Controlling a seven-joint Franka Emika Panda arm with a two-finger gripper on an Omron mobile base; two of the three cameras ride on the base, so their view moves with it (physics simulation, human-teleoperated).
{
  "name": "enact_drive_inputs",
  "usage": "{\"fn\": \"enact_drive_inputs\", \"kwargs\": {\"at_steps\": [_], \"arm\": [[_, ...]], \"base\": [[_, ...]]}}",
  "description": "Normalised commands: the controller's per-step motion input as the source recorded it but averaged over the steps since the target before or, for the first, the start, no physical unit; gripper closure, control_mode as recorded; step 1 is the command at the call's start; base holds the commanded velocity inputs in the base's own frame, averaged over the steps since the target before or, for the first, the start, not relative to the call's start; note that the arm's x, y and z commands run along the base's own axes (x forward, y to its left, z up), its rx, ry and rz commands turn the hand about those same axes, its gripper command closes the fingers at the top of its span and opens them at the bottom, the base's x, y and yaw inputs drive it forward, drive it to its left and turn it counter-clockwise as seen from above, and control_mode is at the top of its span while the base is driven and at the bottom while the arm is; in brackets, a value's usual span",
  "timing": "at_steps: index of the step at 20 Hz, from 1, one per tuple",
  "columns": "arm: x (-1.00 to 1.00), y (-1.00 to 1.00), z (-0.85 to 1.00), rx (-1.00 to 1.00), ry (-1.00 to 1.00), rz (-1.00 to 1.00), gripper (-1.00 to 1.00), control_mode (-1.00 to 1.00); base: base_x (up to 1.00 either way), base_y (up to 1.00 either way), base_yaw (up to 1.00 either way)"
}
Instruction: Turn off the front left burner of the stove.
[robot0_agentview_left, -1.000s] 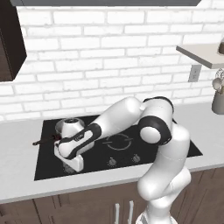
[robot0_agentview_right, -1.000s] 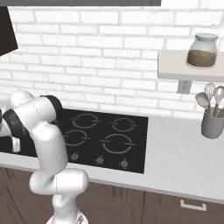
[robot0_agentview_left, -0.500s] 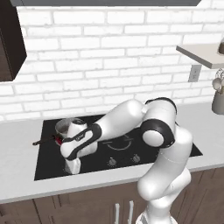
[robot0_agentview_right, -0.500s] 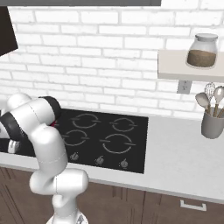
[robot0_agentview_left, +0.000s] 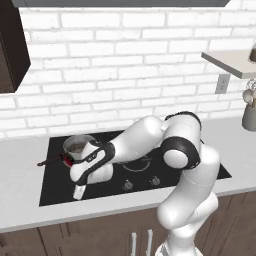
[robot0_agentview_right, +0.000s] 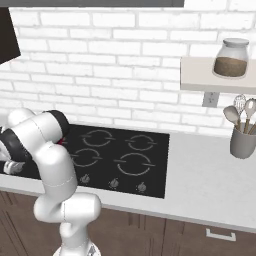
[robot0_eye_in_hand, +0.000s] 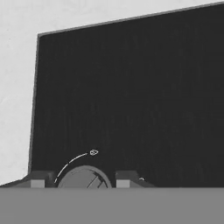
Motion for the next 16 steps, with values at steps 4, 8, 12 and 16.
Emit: {"fn": "enact_drive_inputs", "kwargs": {"at_steps": [4, 8, 12, 16], "arm": [[0.24, 0.07, 0.00, 0.00, 0.29, -0.67, 1.00, -1.00], [0.23, 0.01, 0.00, 0.00, 0.29, -0.73, 1.00, -1.00], [0.19, 0.00, 0.00, 0.00, 0.36, -0.79, 1.00, -1.00], [0.01, 0.00, 0.00, 0.00, 0.41, -0.83, 1.00, -1.00]], "base": [[0.00, 0.00, 0.00], [0.00, 0.00, 0.00], [0.00, 0.00, 0.00], [0.00, 0.00, 0.00]]}}
